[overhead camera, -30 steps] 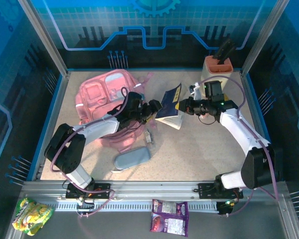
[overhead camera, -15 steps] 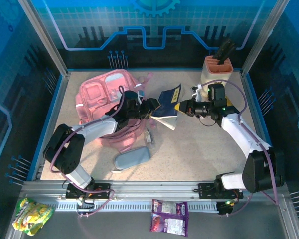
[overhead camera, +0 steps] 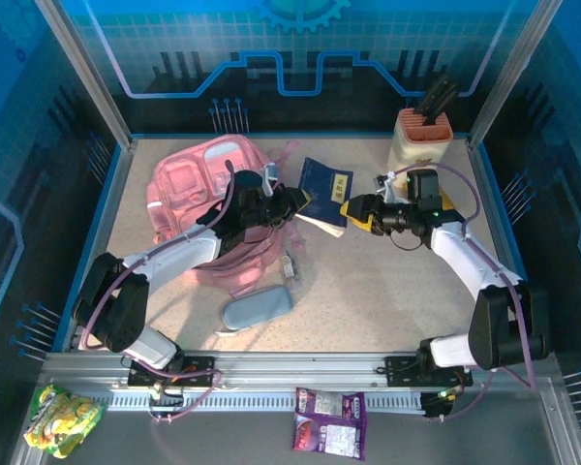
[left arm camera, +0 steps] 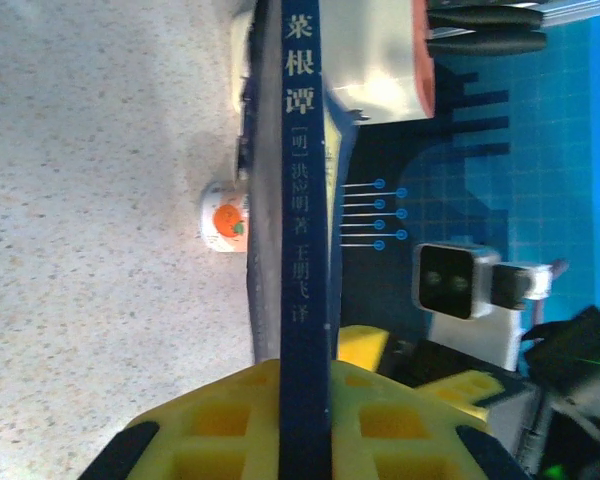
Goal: Pack the student bag
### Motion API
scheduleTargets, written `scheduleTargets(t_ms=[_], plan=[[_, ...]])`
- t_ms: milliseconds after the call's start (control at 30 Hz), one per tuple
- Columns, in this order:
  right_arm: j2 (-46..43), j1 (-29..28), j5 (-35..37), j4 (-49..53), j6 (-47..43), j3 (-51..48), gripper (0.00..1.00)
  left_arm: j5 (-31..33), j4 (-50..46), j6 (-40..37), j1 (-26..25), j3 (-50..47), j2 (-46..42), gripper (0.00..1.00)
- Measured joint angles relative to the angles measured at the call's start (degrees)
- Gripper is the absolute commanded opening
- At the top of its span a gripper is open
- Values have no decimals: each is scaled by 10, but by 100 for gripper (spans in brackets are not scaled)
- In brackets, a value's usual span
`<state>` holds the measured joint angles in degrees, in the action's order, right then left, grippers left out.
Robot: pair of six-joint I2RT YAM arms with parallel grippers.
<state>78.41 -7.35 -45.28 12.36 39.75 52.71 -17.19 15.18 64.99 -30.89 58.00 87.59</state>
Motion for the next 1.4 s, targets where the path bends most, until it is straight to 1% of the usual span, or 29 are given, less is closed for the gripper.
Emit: scheduleTargets(t_ms=[100,167,233,367,500,567,633,800,1000,1233,1300,1333,1400], plan=[[-14,4,-3,-5,12,-24,86,5,-3,-4,-9,17,-4,0],[-24,4,-16,-37,39,-52,89,9,-3,-5,-19,29,-5,0],[-32,4,-32,-89,80,-84,90,12,-3,-5,-27,37,-5,0],[-33,4,-62,-239,194,-139,91,28,-14,-9,-39,51,-5,0],[-34,3,-80,-362,279,-146,86,43,-21,-20,-46,56,-7,0],[-34,3,-88,-411,312,-146,79,47,-23,-22,-50,56,-7,0],[-34,3,-90,-439,335,-146,73,54,-28,-24,-52,56,-8,0],[-42,3,-88,-447,350,-146,56,70,-43,-37,-52,51,-21,0],[-71,2,-72,-367,299,-130,33,101,-75,-66,-59,48,-38,0],[-75,-2,-58,-292,243,-109,7,129,-95,-86,-68,48,-38,0],[-76,-2,-55,-268,228,-102,1,135,-99,-92,-71,48,-38,1],[-77,-2,-52,-254,221,-99,0,138,-102,-95,-72,48,-38,3],[-82,-3,-47,-232,204,-94,0,140,-106,-97,-75,48,-38,12]])
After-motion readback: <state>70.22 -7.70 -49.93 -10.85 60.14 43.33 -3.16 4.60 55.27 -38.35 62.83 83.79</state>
